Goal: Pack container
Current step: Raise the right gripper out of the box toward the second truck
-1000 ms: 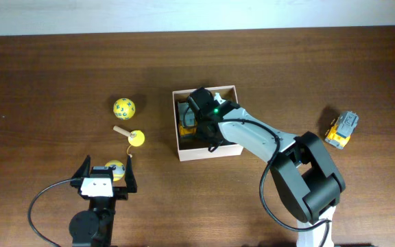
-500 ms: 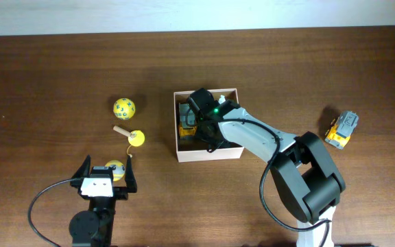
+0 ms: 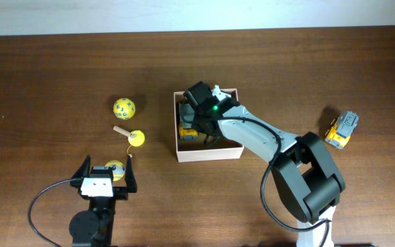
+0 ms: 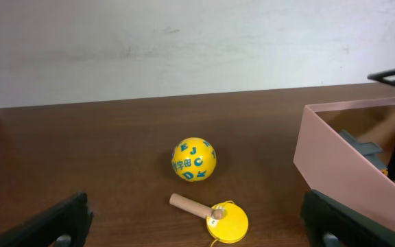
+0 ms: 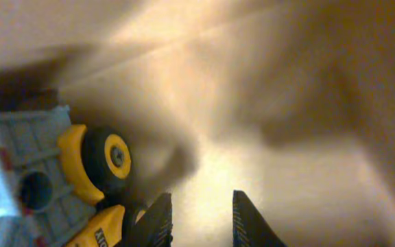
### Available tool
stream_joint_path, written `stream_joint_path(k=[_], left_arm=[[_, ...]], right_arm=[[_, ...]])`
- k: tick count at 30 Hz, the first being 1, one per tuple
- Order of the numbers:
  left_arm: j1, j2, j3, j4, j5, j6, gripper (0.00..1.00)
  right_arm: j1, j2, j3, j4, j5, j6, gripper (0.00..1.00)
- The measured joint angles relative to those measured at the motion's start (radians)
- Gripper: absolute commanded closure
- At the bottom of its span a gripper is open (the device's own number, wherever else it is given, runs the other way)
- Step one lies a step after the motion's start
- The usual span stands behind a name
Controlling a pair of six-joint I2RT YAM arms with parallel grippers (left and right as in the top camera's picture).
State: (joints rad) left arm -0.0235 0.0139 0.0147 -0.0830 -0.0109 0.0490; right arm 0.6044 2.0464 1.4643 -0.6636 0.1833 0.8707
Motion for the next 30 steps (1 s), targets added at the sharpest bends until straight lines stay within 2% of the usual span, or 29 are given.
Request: stream_joint_path(k=[5, 13, 19, 24, 30], left_arm=[[0.0, 0.0, 0.0, 0.0, 0.0, 0.0, 0.01], [0.0, 0.0, 0.0, 0.0, 0.0, 0.0, 0.01], [0.0, 0.0, 0.0, 0.0, 0.0, 0.0, 0.01], [0.0, 0.0, 0.0, 0.0, 0.0, 0.0, 0.01], [0.0, 0.0, 0.0, 0.0, 0.0, 0.0, 0.01]], right_arm=[[-0.001, 0.001, 0.108, -0.127, 0.081, -0.097, 0.67], [-0.001, -0.001, 0.372, -0.415, 0.159, -0.26, 0.29], [-0.023, -0.09, 0.478, -0.595, 0.201, -0.304, 0.12], [-0.113, -0.27, 0.492, -0.701, 0.213, -0.291, 0.1], [-0.33, -0.47, 0.508, -0.858, 0.222, -0.249, 0.11]])
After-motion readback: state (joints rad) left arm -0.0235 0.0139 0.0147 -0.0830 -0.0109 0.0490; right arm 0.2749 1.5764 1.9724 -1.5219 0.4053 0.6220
